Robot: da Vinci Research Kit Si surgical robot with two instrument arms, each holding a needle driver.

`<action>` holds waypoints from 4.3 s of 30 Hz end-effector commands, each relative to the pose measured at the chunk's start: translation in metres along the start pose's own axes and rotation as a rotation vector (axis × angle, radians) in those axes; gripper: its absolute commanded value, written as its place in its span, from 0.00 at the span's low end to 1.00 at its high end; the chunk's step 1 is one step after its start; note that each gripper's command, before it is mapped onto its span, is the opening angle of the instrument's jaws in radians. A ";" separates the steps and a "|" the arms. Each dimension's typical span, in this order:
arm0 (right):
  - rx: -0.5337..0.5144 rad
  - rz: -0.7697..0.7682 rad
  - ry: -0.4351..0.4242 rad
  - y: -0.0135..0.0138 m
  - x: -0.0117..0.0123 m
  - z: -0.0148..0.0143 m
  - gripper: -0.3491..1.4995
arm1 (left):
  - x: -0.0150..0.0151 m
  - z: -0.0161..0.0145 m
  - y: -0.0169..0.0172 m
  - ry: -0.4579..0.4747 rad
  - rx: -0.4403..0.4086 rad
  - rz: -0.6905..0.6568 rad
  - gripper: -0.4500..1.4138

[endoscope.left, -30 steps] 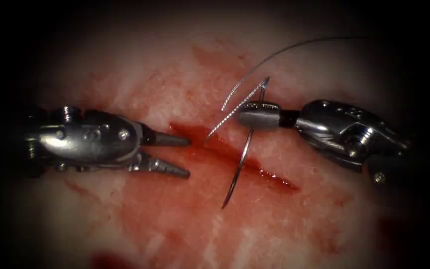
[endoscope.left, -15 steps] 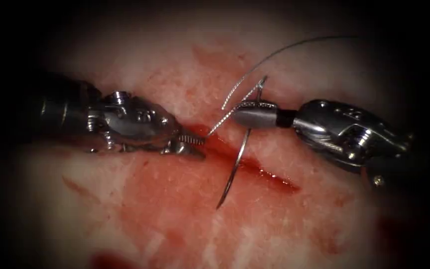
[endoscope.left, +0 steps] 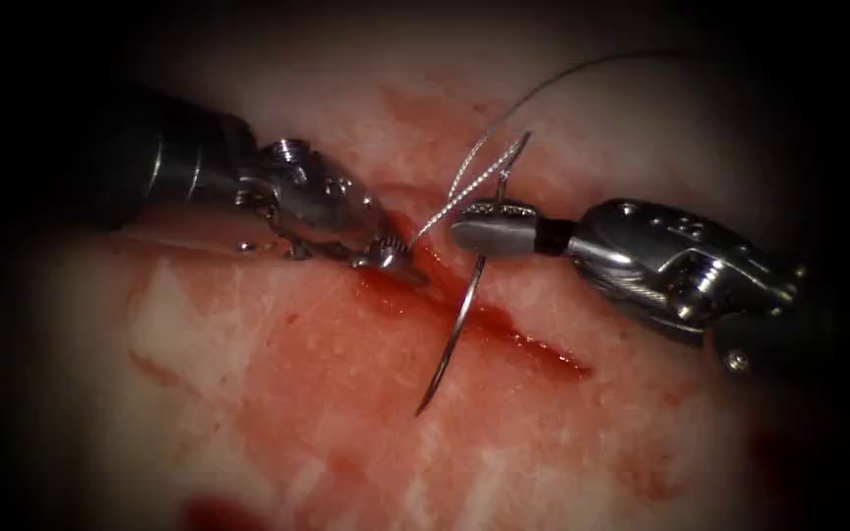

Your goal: Wound Closure

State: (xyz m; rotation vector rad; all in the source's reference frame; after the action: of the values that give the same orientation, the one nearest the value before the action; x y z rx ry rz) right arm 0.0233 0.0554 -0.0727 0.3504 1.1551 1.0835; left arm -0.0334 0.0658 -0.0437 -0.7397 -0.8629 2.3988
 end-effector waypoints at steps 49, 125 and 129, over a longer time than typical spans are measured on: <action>-0.116 -0.432 0.031 0.0037 -0.0012 0.0057 0.00 | -0.0019 -0.0012 0.0016 -0.327 -0.257 0.195 0.41; -0.211 -0.794 0.022 0.0017 -0.0045 0.0065 0.00 | -0.0086 -0.0025 0.0098 -0.122 -0.189 0.143 0.31; -0.205 -0.787 0.033 0.0013 -0.0039 0.0063 0.00 | -0.0088 -0.0024 0.0100 -0.122 -0.188 0.143 0.31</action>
State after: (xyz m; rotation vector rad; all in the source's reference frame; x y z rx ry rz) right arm 0.0274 0.0547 -0.0674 -0.2771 1.0571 0.4989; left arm -0.0274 0.0554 -0.0499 -0.7547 -1.1281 2.5356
